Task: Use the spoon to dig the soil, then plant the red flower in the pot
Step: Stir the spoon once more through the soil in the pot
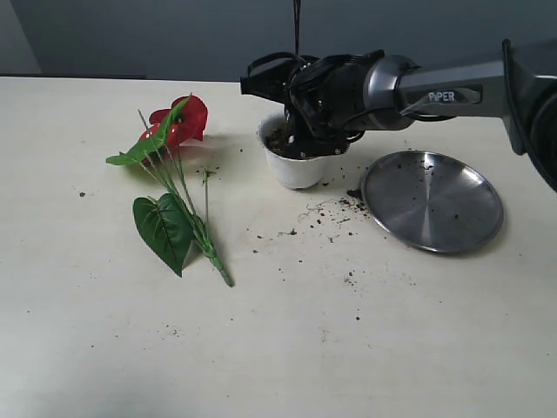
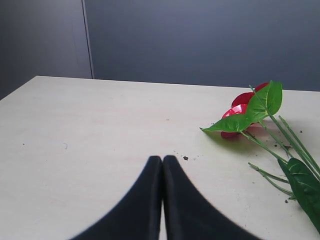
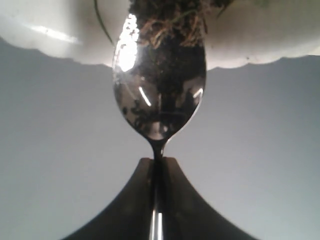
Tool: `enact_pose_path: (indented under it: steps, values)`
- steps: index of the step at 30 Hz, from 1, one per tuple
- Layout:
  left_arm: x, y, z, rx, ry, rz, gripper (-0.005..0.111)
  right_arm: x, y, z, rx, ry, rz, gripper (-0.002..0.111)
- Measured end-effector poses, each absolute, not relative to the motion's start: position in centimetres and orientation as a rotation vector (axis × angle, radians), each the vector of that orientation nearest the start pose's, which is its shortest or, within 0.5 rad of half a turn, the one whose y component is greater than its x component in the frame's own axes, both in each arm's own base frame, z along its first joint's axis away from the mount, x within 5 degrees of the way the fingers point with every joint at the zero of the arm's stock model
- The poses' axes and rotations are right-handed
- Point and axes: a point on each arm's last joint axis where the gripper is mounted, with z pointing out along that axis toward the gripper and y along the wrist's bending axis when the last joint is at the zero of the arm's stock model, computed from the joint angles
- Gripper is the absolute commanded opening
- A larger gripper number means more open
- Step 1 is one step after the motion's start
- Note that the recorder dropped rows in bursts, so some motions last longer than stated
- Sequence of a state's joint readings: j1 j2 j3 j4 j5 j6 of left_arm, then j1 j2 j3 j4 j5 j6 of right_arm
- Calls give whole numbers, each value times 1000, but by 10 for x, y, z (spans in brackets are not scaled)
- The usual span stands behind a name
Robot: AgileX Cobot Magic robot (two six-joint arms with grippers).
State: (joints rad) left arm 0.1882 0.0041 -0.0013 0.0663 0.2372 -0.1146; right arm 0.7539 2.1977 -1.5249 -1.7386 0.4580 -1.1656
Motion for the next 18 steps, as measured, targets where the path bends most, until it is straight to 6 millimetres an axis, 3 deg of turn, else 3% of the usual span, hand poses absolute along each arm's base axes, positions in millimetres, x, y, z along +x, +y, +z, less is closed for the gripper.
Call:
enact_pose_path:
  steps: [18]
  values:
    - [54, 12, 192, -216, 1711, 116, 1, 376, 304, 149, -2597, -382, -1548, -1]
